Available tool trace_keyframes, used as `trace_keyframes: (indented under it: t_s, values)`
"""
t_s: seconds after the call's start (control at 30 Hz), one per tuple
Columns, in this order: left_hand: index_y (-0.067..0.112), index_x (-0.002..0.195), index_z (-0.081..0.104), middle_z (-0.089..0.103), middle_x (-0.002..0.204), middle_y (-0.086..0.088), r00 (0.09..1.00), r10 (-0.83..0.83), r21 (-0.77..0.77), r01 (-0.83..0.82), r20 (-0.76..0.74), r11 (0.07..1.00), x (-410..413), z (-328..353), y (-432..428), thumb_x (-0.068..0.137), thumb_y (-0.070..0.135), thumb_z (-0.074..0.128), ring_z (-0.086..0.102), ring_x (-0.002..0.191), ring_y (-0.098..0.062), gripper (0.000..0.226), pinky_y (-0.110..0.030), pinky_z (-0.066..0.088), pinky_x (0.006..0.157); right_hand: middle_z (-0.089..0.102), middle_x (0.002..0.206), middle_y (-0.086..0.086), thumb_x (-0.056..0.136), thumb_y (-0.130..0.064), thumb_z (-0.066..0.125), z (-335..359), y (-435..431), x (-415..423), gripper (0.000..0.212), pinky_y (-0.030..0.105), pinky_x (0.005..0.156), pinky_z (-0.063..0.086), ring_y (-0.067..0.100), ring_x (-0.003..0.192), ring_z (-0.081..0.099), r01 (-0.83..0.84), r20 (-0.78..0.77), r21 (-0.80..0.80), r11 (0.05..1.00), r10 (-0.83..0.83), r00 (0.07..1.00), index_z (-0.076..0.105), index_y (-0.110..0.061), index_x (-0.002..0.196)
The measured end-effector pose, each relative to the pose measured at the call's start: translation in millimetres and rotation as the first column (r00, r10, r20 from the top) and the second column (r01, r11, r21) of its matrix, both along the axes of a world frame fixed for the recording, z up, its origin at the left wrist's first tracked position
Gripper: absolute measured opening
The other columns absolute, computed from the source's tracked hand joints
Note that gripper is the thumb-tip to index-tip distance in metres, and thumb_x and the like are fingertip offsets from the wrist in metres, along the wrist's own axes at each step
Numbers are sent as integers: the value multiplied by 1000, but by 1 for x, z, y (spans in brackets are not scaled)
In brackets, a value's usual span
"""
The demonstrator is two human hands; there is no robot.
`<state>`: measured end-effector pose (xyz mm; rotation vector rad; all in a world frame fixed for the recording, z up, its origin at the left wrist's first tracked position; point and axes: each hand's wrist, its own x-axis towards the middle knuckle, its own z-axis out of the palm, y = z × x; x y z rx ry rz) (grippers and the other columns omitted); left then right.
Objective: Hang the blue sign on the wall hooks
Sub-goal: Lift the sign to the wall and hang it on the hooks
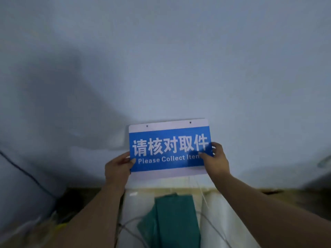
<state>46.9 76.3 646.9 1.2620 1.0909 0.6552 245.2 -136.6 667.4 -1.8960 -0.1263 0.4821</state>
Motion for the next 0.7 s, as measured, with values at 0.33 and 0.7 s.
trace_keyframes:
  t_s: [0.33, 0.7]
  values:
    - [28, 100, 73, 80, 75, 12, 962, -130, 277, 60, 241, 959, 2, 304, -8, 83, 0, 75, 76, 77, -13, 33, -27, 61, 66, 59, 121, 0, 90, -16, 67, 269, -20, -12, 53, 40, 84, 48, 26, 105, 61, 41, 235, 279, 960, -109, 966, 46, -28, 136]
    - [26, 96, 72, 81, 77, 7, 866, -278, 510, 30, 416, 860, 2, 517, -12, 81, -2, 76, 78, 73, -12, 32, -26, 62, 60, 60, 122, -2, 93, -13, 67, 480, -34, -12, 50, 36, 85, 49, 23, 106, 61, -39, 450, 507, 861, -225, 864, 47, -28, 136]
